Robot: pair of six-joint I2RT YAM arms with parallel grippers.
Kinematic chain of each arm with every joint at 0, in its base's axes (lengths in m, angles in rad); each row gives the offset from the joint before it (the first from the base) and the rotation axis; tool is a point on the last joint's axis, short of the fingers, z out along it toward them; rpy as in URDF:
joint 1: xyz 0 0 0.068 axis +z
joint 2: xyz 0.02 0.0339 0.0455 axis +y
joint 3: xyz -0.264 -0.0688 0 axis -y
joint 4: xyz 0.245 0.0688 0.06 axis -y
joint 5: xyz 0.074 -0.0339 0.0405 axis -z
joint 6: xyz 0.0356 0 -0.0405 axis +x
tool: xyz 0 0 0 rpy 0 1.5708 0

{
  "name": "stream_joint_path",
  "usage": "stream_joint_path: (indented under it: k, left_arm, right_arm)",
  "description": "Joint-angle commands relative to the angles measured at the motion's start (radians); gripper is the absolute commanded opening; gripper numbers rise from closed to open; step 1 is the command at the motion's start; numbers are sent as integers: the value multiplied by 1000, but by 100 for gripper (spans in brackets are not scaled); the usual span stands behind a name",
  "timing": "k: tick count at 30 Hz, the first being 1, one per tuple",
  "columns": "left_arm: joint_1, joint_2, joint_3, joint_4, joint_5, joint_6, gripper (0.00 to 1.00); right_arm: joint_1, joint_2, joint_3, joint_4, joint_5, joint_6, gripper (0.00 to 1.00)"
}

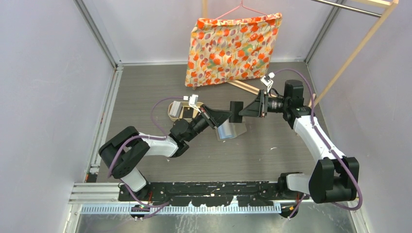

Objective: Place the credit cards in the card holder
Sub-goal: Insert the credit card into the card holder.

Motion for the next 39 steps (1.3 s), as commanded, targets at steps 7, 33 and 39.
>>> stream_joint_path:
  k: [7,33,39]
  left_arm:
    - [-17,10,43,100,-3,-25,0]
    - [3,-455,-19,-954,-195,355,96]
    - [49,-497,-85,-938,-103,282,100]
  right_arm:
    - [-1,5,0,98,0,86,48]
    - [-7,-17,175,-606,149,-721,1]
    - [-7,26,181,-624,222,-749,1]
